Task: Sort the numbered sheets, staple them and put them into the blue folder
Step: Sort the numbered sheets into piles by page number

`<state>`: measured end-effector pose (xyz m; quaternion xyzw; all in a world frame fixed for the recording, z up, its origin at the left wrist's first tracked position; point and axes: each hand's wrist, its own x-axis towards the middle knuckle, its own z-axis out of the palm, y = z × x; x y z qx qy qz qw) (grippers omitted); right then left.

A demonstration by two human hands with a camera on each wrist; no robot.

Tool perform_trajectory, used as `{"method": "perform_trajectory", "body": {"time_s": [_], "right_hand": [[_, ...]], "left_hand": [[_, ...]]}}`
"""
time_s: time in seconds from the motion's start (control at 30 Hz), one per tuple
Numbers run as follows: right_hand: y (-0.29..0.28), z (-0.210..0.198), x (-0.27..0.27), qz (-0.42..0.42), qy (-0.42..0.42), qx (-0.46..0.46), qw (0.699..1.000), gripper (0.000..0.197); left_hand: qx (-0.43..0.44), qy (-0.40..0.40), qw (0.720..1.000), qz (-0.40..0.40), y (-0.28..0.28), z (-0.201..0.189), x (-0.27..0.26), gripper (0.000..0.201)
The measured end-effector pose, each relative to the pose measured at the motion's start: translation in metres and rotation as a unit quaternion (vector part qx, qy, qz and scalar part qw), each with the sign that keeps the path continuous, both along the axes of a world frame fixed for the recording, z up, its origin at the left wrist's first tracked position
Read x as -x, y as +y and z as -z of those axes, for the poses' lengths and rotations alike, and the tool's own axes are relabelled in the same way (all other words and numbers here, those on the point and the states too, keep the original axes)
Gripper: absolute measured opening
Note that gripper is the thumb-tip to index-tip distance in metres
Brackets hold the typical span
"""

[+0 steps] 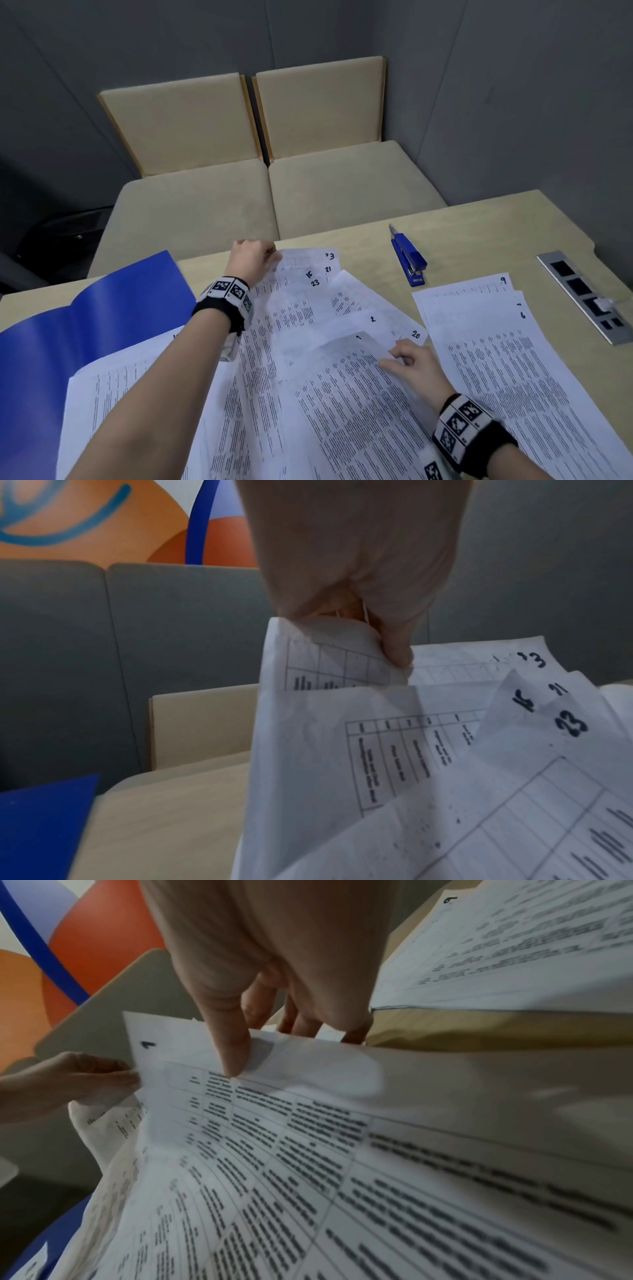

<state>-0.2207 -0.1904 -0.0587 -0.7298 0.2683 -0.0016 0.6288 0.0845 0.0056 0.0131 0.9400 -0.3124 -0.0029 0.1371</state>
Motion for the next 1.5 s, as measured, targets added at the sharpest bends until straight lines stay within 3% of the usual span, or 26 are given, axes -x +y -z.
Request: {"method": "perform_trajectory", "body": {"time_s": [0.27,0.33,0.47,0.53,0.7,1.1,1.23,1.37,1.43,1.5], "right_hand": [[0.007,-0.003,0.005,-0.023,0.004,-0.033,0.999,0.013],[0.008,-0.006,0.005,-0.007,0.02,0.002,1.0,0.007],[0.015,-0.012,0.007,0.006,0.014,0.115,0.993,0.016],[0.018,-0.011,0.009,0.016,0.001,0.129,0.992,0.015],[0.024,-0.009,0.014,-0.009,-0.016,0.102,0.995,0.023],[0.027,-0.011,0.01,0.004,-0.016,0.046,0.999,0.014],[0.026,-0.006,0.011,0.006,-0.017,0.018,1.0,0.024],[0.025,-0.006,0.012,-0.002,-0.01,0.023,1.0,0.031],[0.024,-0.006,0.011,-0.009,-0.008,0.03,0.999,0.034],[0.022,-0.005,0.01,-0.014,-0.005,0.026,1.0,0.04]], "left_hand": [[0.007,-0.018,1.0,-0.006,0.006,-0.002,0.01,0.025],[0.004,-0.017,1.0,-0.006,0.007,0.0,0.011,0.025],[-0.006,-0.015,1.0,-0.011,0.007,0.0,0.01,0.024],[-0.009,-0.013,1.0,-0.011,0.007,-0.001,0.01,0.024],[-0.013,-0.004,1.0,-0.012,0.007,-0.001,0.01,0.024],[-0.029,0.007,0.999,-0.011,0.007,-0.008,0.011,0.016],[-0.007,-0.036,0.999,-0.037,0.014,-0.039,0.012,0.016],[0.032,-0.171,0.983,-0.049,0.028,-0.105,0.008,0.016],[0.102,-0.214,0.971,-0.041,0.04,-0.141,0.001,0.016],[0.211,-0.191,0.957,-0.045,0.055,-0.169,-0.011,0.017]]}}
